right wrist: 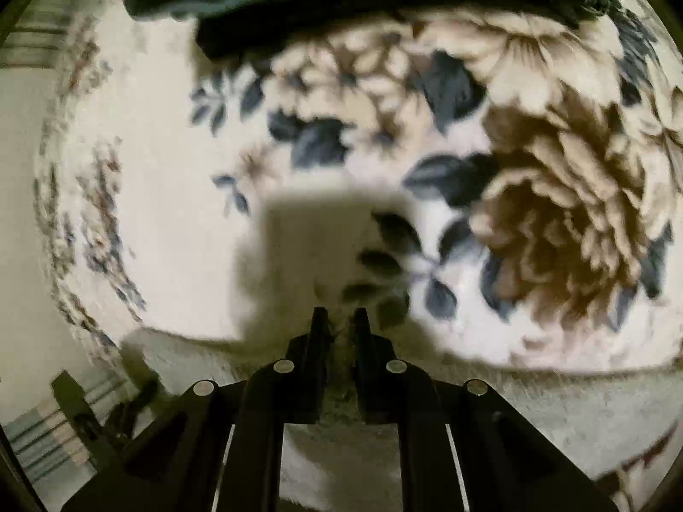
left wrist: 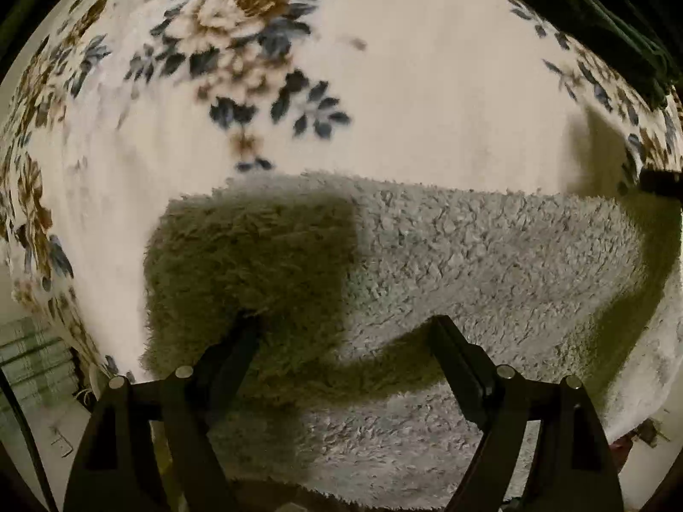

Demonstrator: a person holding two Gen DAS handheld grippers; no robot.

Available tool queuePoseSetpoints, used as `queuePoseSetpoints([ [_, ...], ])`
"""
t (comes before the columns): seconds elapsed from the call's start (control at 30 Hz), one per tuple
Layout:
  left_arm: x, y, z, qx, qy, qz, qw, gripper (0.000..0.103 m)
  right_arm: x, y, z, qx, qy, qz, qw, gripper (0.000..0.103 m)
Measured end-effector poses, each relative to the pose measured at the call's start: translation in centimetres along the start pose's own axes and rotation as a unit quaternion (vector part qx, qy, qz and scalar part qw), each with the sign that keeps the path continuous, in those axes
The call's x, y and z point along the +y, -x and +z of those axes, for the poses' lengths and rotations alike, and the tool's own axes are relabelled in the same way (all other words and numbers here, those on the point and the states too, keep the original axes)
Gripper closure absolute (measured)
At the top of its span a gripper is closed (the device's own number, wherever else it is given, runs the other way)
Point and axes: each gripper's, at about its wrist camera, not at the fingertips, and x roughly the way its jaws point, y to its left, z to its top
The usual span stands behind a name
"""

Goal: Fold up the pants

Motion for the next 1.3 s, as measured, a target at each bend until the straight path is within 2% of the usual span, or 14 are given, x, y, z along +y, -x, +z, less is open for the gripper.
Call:
queuePoseSetpoints([
  [0.1,-0.1,0.4,0.3,0.002,0.001,-0.002,1.0000,0.021,-2.0,0.3,0.5,0.017,0.006,0.035,0.999,0.084],
  [0.17,-0.4,0.7,0.4,0.000,0.005,-0.006,1.0000,0.021,-2.9,2.0,-0.2,-0.015,-0.011,0.070,0.997,0.065],
  [0.23,-0.1,1.2,0.8,-0.004,0.007,-0.009,0.9999,0.021,-4.2,3.0,-0.2,-0.028,-0.034,0.057,0.997,0.034],
  [0.27,-0.1,1.5,1.0,-0.006,0.008,-0.010,0.9999,0.021,-5.5,3.4,-0.1,-0.022,-0.048,0.052,0.997,0.033],
  [0.4,-0.5,2.5,1.8,-0.014,0.004,-0.012,0.9998,0.021,-6.2,0.3,-1.5,0.068,-0.029,0.061,0.995,0.033],
  [0.47,-1.0,2.7,2.1,-0.016,-0.001,-0.013,0.9998,0.021,-5.4,-0.3,-3.2,0.065,0.026,0.020,0.997,0.035],
  [0.6,-2.2,3.1,2.2,-0.015,-0.006,-0.013,0.9998,0.021,-3.5,-0.7,-8.0,0.093,0.112,0.036,0.989,0.035],
  [0.73,-2.4,3.0,2.1,-0.010,-0.012,-0.012,0.9998,0.021,-3.4,-2.2,-11.1,0.128,0.141,0.045,0.981,0.035],
  [0.97,-4.3,3.6,2.2,-0.004,-0.017,-0.016,0.9997,0.021,-5.0,0.5,-7.0,0.047,0.093,0.128,0.986,0.035],
  [1.0,-4.6,3.7,2.1,-0.003,-0.016,-0.018,0.9997,0.021,-4.9,0.2,-6.4,0.045,0.087,0.136,0.986,0.037],
  [1.07,-4.7,3.4,2.2,-0.004,-0.015,-0.020,0.9997,0.021,-4.8,-0.1,-5.3,0.038,0.087,0.125,0.988,0.083],
  [1.1,-4.9,3.4,2.2,-0.005,-0.015,-0.020,0.9997,0.021,-4.5,-0.3,-4.7,0.035,0.088,0.102,0.990,0.091],
  [1.2,-4.9,3.0,2.3,-0.004,-0.015,-0.024,0.9996,0.021,-5.5,1.7,-2.7,-0.028,0.060,0.085,0.994,0.091],
  [1.3,-4.8,2.3,2.2,-0.002,-0.016,-0.026,0.9995,0.021,-6.9,1.2,-2.1,-0.003,0.040,0.089,0.995,0.088],
])
